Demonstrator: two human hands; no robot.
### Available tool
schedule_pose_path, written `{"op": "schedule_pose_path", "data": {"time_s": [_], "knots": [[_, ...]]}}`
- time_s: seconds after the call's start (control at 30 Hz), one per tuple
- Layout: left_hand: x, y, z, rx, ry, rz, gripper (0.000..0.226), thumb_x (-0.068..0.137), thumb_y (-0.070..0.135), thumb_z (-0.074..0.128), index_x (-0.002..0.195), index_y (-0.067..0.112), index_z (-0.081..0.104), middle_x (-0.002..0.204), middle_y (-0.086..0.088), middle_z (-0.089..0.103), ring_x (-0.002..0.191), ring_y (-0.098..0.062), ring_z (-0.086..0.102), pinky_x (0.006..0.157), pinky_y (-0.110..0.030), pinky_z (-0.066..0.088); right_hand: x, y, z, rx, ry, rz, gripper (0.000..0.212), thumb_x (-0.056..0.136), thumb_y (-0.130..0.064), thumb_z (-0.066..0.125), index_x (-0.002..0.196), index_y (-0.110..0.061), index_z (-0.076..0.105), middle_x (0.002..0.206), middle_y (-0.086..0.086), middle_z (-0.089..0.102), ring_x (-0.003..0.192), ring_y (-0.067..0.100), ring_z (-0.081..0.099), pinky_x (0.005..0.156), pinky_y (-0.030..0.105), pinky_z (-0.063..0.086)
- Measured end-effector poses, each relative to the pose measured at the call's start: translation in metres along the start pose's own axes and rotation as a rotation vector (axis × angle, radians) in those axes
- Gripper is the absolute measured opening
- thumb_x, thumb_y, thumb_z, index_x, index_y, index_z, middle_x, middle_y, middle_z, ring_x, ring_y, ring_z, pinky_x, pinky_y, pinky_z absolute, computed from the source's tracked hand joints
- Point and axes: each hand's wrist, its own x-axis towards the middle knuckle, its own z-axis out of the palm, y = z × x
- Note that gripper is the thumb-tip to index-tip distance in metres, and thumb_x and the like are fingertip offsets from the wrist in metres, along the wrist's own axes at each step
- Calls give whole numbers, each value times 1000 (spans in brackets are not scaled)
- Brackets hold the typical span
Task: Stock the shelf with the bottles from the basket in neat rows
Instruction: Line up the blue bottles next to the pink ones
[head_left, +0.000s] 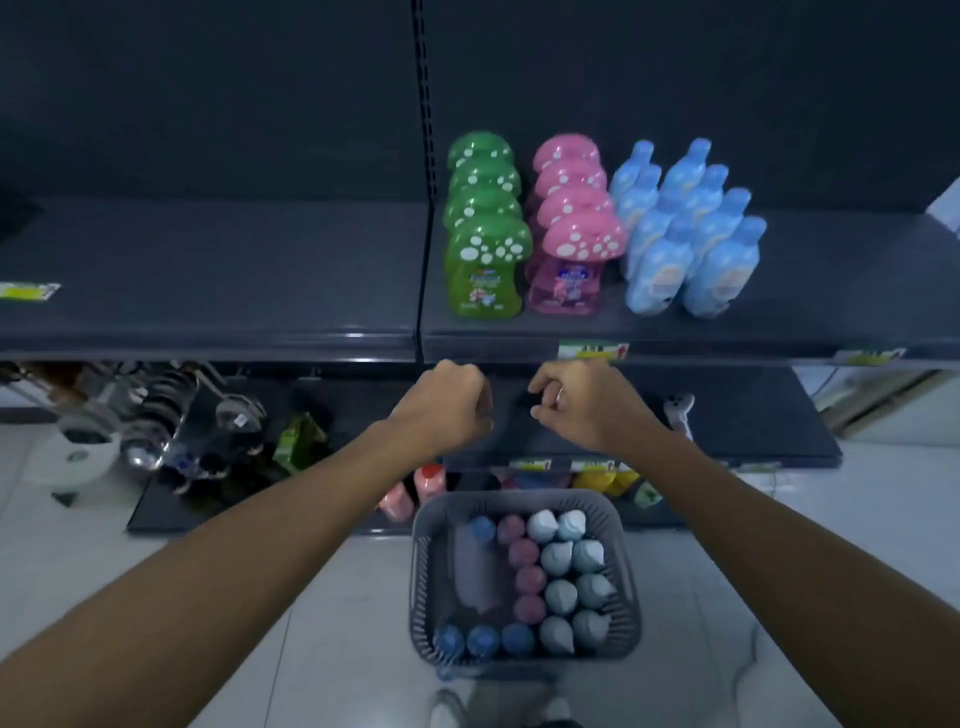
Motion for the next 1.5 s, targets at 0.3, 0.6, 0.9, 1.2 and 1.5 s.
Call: {"op": "schedule_pose_path", "data": {"time_s": [0.3, 0.6, 0.9, 1.2, 1.5], "knots": [[-9, -62, 163, 17, -295, -69, 17, 84, 18, 64, 96, 9, 74, 103, -13, 72, 102, -33, 66, 84, -40, 56, -33, 36, 158, 67, -269, 159, 20, 81, -22, 70, 100, -26, 71, 96, -6, 74, 95, 19, 69, 81, 35, 55], [-23, -109, 296, 42, -475, -141, 20, 88, 14, 61, 103, 3, 70, 104, -24, 68, 98, -44, 67, 82, -44, 56, -60, 75, 308, 67, -503, 197, 19, 86, -29, 65, 98, -14, 66, 103, 11, 69, 98, 35, 64, 79, 39, 54], [-31, -129, 347, 155, -573, -72, 21, 86, 8, 66, 106, 5, 69, 107, -22, 65, 101, -45, 66, 77, -44, 52, -84, 86, 391, -38, -617, 93, 32, 77, -42, 70, 104, -25, 69, 103, 0, 73, 100, 27, 67, 78, 35, 52], [-32, -135, 365, 143, -583, -102, 17, 88, 5, 66, 104, 6, 70, 109, -19, 64, 102, -42, 66, 71, -40, 44, -86, 93, 416, 34, -609, 61, 24, 69, -29, 74, 93, -27, 69, 101, -1, 70, 95, 26, 67, 75, 38, 54], [-30, -137, 366, 135, -505, -139, 12, 85, 2, 67, 96, 6, 64, 107, -18, 64, 101, -42, 65, 69, -40, 43, -85, 94, 417, 22, -550, 42, 26, 71, -27, 71, 96, -25, 69, 103, -1, 69, 96, 26, 67, 71, 36, 52]]}}
